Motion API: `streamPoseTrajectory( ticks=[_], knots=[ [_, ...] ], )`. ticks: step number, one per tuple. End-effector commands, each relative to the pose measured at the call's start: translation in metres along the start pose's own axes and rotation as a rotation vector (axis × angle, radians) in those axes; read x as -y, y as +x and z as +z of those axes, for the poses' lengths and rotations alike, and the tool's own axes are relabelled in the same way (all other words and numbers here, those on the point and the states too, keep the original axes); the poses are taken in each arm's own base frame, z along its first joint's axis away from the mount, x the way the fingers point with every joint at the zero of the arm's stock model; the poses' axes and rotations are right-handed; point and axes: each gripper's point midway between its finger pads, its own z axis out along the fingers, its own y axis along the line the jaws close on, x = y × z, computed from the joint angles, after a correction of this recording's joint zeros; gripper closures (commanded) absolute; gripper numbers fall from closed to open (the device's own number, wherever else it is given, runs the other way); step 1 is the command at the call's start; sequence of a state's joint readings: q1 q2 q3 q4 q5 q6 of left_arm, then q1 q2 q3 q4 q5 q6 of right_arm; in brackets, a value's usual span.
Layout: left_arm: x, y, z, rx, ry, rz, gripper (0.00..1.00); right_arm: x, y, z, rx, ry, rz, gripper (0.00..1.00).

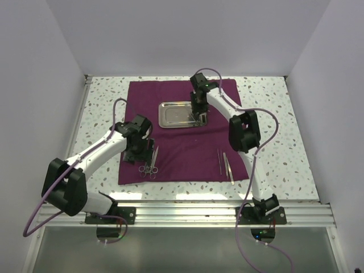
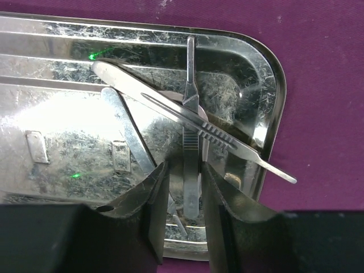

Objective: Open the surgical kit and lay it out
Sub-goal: Pick up the medical item from the container.

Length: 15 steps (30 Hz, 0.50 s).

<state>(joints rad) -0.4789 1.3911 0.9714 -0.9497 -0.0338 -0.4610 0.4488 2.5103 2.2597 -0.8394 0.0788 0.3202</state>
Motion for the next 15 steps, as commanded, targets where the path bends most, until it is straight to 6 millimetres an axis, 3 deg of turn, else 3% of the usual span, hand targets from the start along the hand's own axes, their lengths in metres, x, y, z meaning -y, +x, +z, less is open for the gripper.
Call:
streamPoseTrajectory(
  ticks=[1, 5, 7, 11, 15],
  knots=[
    [0.003, -0.012, -0.006, 0.025, 0.000, 0.006, 0.29, -0.005, 0.044, 0.013, -0.139, -0.010, -0.005, 0.69],
    [0.003, -0.012, -0.006, 0.027, -0.001, 0.004, 0.29, -0.015, 0.026, -0.017, -0.056, -0.059, 0.003, 0.69],
    [0.003, -0.010, -0.004, 0.024, -0.002, 0.003, 0.29, -0.019, -0.003, -0.049, 0.048, -0.082, -0.005, 0.66],
    [0.003, -0.007, -0.001, 0.018, 0.004, 0.003, 0.30, -0.018, -0.040, -0.081, 0.155, -0.065, -0.034, 0.62],
    [0.004, -0.009, -0.002, 0.023, 0.007, 0.007, 0.30, -0.008, -0.054, -0.081, 0.188, -0.022, -0.042, 0.55]
  ],
)
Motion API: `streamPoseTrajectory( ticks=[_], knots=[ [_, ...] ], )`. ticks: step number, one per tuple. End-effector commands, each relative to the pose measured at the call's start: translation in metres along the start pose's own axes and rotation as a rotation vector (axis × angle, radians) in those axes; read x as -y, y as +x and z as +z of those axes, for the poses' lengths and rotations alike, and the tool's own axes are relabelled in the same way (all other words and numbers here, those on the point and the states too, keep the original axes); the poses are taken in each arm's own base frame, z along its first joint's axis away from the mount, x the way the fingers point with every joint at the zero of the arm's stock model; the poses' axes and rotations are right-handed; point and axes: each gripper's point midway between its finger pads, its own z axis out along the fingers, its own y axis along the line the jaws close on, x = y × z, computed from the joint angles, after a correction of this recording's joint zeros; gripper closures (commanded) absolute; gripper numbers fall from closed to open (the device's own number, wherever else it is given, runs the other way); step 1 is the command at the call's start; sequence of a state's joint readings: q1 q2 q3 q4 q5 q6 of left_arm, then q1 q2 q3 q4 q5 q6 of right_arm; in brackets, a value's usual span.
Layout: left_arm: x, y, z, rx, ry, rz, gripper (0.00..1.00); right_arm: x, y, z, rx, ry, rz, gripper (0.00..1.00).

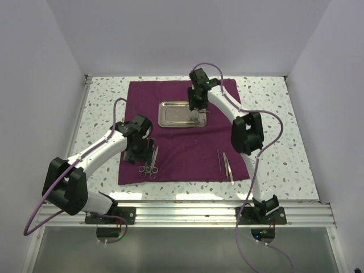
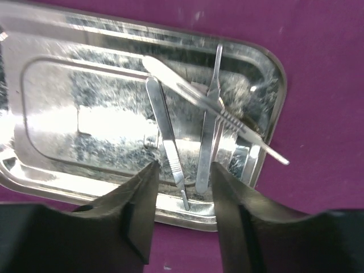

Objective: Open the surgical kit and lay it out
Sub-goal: Pick up the medical item from the container.

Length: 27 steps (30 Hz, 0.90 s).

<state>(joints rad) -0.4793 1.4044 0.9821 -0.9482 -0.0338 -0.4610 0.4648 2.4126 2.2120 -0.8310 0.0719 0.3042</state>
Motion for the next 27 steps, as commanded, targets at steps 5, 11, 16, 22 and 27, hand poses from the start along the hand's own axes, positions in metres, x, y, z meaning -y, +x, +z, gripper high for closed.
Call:
streamPoseTrajectory(
  ticks=[5, 11, 16, 22, 27],
  knots=[
    [0.000, -0.005, -0.005, 0.021, 0.000, 0.016, 0.30, 0.026, -0.056, -0.028, 0.147, 0.065, -0.007, 0.46],
    [0.001, -0.002, -0.003, 0.008, 0.006, 0.026, 0.30, 0.044, -0.067, -0.009, 0.163, 0.083, 0.017, 0.41],
    [0.002, -0.009, -0.005, 0.012, 0.001, 0.036, 0.30, 0.041, -0.057, 0.003, 0.132, 0.059, 0.022, 0.41],
    [0.005, -0.011, -0.002, 0.008, 0.007, 0.037, 0.31, 0.032, -0.051, -0.002, 0.126, 0.008, 0.019, 0.41],
    [0.006, -0.010, 0.001, 0.003, 0.010, 0.037, 0.32, 0.022, -0.063, -0.020, 0.190, -0.052, 0.015, 0.41]
  ],
)
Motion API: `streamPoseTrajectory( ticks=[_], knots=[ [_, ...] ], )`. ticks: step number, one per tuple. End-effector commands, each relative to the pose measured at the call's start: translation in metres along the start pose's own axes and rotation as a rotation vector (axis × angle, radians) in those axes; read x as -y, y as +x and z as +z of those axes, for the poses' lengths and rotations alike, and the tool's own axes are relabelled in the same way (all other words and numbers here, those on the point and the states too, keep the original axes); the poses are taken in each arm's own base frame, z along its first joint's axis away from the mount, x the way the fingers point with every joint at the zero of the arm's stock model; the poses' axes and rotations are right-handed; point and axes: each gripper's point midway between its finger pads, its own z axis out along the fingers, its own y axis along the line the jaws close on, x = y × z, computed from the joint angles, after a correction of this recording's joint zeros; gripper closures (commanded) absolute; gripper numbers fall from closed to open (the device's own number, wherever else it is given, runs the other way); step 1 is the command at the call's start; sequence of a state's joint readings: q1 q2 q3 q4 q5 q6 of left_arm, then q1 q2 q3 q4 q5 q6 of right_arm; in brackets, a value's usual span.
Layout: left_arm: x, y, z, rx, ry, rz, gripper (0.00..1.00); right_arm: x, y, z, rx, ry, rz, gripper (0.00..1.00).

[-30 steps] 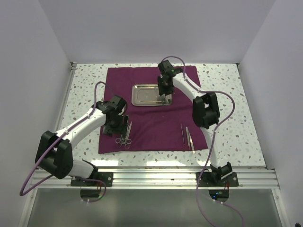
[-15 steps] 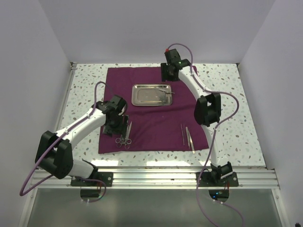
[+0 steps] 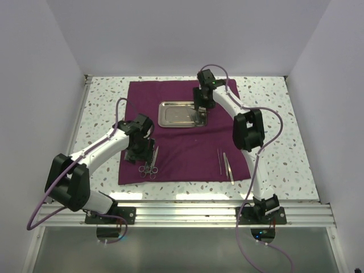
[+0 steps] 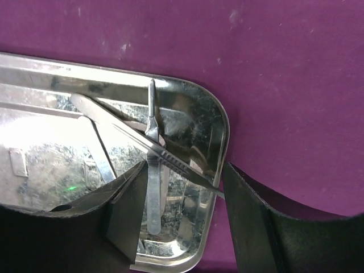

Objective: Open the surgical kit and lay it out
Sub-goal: Pick up the medical item from the container.

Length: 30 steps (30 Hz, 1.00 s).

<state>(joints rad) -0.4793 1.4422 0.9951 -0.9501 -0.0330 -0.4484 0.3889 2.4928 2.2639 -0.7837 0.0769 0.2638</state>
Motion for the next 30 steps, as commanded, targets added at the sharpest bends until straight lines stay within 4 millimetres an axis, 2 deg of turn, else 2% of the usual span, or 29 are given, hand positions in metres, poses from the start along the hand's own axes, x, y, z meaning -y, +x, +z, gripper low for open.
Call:
streamPoseTrajectory(
  ticks=[1, 4, 12, 20, 25, 30],
  knots=[
    [0.005, -0.010, -0.005, 0.027, 0.018, 0.022, 0.32, -0.019, -0.049, -0.052, 0.168, -0.099, -0.009, 0.41],
    [0.005, -0.010, -0.003, 0.025, 0.018, 0.023, 0.32, -0.024, -0.052, -0.053, 0.170, -0.122, -0.012, 0.41],
    [0.004, -0.012, -0.002, 0.024, 0.013, 0.040, 0.32, -0.025, -0.044, -0.048, 0.147, -0.119, -0.012, 0.41],
    [0.004, -0.012, -0.001, 0.021, 0.013, 0.054, 0.33, -0.024, -0.021, -0.032, 0.087, -0.106, -0.025, 0.41],
    [0.003, -0.010, 0.000, 0.015, 0.011, 0.062, 0.33, -0.021, -0.006, -0.011, 0.036, -0.093, -0.033, 0.41],
    [0.003, -0.010, 0.001, 0.013, 0.009, 0.067, 0.33, -0.019, 0.006, -0.005, 0.004, -0.085, -0.028, 0.46]
  ],
)
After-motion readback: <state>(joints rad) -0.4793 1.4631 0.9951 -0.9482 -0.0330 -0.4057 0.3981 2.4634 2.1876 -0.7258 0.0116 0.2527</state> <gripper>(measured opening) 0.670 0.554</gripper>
